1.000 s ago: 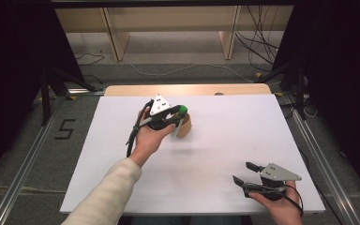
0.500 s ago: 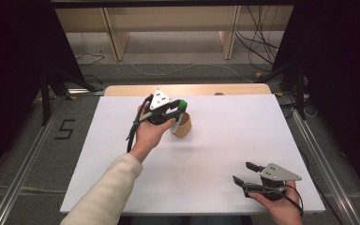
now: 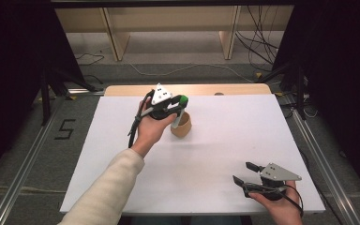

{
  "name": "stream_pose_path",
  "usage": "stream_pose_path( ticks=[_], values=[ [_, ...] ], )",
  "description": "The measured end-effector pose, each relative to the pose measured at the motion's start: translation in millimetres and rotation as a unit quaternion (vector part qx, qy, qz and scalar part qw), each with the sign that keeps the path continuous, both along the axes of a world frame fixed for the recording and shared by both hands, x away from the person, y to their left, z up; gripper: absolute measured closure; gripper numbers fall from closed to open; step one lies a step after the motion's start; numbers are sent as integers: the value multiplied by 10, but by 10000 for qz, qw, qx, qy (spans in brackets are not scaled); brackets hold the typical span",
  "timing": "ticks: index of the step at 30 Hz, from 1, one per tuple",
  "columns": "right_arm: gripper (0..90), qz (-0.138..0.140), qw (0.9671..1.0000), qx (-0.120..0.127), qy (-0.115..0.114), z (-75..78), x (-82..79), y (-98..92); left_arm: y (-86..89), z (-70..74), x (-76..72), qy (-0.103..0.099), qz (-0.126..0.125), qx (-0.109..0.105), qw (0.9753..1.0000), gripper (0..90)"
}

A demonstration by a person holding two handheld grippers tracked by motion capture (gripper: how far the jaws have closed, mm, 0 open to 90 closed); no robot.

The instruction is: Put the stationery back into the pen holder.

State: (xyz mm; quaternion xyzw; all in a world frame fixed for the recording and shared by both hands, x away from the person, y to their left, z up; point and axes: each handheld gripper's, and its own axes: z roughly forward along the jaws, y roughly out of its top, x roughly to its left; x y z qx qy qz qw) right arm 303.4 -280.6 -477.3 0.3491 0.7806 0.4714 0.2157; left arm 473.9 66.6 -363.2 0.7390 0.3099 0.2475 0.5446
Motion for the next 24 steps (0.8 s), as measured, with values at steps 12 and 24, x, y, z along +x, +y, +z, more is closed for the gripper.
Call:
stream_pose_path(
  ticks=[12,24],
  values=[
    [288,8,10000,-9,-7,-1,1,-1,-50,6,96,-103,26,6,9999,670],
    [288,29,10000,-12,-25,-3,4,0,-69,-48,160,-138,-26,-9,9999,670]
  ],
)
